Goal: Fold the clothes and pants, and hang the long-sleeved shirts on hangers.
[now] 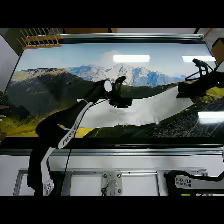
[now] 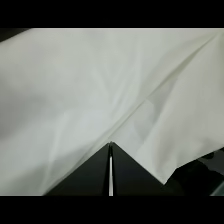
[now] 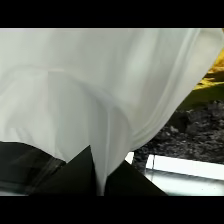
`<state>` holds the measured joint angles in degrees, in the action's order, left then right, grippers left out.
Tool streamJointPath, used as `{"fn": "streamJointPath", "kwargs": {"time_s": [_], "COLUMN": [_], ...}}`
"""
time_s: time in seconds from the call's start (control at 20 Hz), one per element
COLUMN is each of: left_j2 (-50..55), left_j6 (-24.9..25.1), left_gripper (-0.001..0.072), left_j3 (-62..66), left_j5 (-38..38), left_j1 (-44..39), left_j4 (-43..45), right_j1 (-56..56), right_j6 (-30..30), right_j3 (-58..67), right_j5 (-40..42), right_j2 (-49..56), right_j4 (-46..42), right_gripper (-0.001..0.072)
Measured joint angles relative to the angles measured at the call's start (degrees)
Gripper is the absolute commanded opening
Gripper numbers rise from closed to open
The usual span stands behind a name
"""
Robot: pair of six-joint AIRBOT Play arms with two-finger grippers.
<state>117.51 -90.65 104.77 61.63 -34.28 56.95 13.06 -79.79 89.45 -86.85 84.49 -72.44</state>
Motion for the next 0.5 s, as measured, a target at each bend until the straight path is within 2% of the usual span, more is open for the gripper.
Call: {"fn": "streamJointPath", "kwargs": {"time_s": [0.25,0.5], "left_j2": [7.08,8.92], "left_j6": [-0.20,-0.20], "left_gripper": [0.0006,0.0006], "left_j3": [8.28,10.25], "left_j5": [2.25,2.91], "left_j1": [-3.41,-3.91], "left_j4": [0.02,0.31], "right_j1": [-8.13,-14.95], "right_j6": [-2.71,-4.33], "right_j3": [7.45,11.82], "right_j5": [-3.06,-3.87], "right_j2": [-2.40,-3.02], "right_j4": [-0.68,-0.85], "right_gripper": [0.0006,0.0007]}}
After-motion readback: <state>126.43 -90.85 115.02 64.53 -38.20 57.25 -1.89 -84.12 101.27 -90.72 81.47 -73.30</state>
